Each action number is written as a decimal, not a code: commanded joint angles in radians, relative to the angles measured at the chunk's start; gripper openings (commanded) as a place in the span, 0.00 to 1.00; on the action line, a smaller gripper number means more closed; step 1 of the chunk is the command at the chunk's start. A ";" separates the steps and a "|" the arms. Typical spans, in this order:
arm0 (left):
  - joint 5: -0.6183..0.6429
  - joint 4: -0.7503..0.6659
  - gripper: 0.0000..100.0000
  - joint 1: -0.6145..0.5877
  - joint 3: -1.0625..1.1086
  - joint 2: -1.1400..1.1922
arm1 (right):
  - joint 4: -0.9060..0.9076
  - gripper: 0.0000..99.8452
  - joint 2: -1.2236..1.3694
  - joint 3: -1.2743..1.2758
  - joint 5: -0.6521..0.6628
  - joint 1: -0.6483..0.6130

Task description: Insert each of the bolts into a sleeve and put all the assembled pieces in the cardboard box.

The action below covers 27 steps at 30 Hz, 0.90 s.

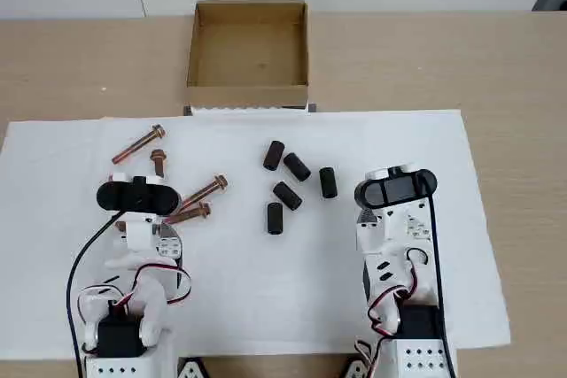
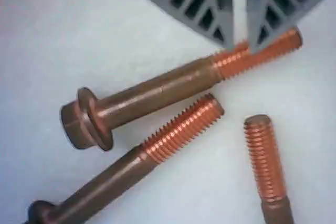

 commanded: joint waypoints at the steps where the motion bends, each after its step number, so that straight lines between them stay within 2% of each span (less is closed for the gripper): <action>1: -0.003 -0.011 0.01 -0.003 -0.002 -0.011 | 0.002 0.00 -0.013 0.014 0.009 0.002; 22: -0.003 -0.011 0.01 -0.003 -0.002 -0.011 | 0.002 0.00 -0.013 0.014 0.009 0.002; 27: -0.003 -0.011 0.01 -0.003 -0.002 -0.011 | 0.002 0.00 -0.013 0.014 0.009 -0.030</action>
